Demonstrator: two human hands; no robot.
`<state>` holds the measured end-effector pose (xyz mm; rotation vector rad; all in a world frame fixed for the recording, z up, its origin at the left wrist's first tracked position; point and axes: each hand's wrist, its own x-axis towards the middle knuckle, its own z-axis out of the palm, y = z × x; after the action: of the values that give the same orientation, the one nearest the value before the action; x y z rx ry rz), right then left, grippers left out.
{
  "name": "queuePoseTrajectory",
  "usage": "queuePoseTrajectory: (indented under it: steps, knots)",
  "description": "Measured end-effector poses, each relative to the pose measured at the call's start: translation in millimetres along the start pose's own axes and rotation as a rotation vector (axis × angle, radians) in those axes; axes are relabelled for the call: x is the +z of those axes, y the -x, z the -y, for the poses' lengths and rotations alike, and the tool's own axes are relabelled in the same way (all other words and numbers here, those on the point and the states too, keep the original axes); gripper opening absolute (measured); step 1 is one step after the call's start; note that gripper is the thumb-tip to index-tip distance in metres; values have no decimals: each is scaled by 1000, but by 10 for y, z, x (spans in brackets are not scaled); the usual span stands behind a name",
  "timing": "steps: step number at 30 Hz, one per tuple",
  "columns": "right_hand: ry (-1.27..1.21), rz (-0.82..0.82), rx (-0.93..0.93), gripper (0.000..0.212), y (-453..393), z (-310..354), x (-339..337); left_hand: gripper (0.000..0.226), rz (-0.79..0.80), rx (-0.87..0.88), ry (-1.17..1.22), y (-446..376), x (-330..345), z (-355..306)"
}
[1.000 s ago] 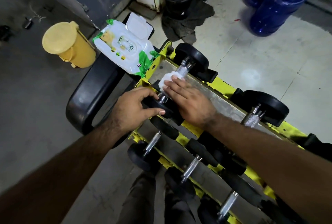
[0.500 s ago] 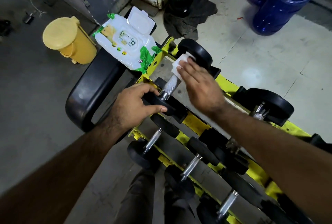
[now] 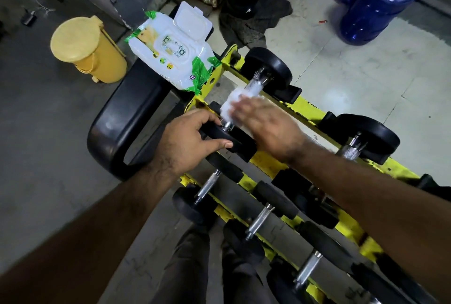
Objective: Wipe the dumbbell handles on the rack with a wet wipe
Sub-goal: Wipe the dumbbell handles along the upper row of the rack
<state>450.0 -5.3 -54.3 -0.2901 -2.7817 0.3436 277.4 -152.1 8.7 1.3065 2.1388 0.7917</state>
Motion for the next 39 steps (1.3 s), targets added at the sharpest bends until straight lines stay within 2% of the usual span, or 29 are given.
queuePoseTrajectory:
  steps: [3,7,9,12,16,17,20,21,24,25,26,28,30,34,37,39]
  knots:
    - [56,-48,227,52,-115,-115,-94,49,-14,7,-13,25,36,4]
    - [-30,114,-62,42,-56,121,-31,48,-19,55,-43,87,87,-16]
    - [34,69,-27,43,-71,-47,-141,45,-5,81,-40,129,111,-6]
    - [117,50,187,48,-107,-58,-199,41,30,114,-45,155,107,-18]
    - [12,205,-37,43,19,215,-104,38,59,93,-10,136,49,-35]
    - [35,203,0,44,23,137,-170,37,73,84,1,119,21,-19]
    - [140,120,303,51,-58,-38,-342,37,120,76,24,52,-57,30]
    - [141,117,321,52,-77,31,-315,38,132,61,40,26,-80,33]
    - [23,244,55,46,-35,327,-161,38,155,32,58,-36,-94,32]
    - [20,273,19,45,-18,304,-178,38,160,25,58,-40,-89,39]
    - [38,267,53,45,-26,221,-223,38,158,23,58,-35,-83,41]
    - [108,209,277,54,-117,46,-336,38,151,26,48,-27,-71,46]
    - [145,236,443,59,-195,118,-341,40,147,28,39,-21,-67,33]
    - [108,415,277,61,-163,391,-281,38,199,29,16,-50,-117,9]
    - [168,350,494,58,-285,252,-397,31,266,24,27,-138,-186,42]
    - [163,349,534,62,-366,322,-378,32,309,19,28,-200,-209,77]
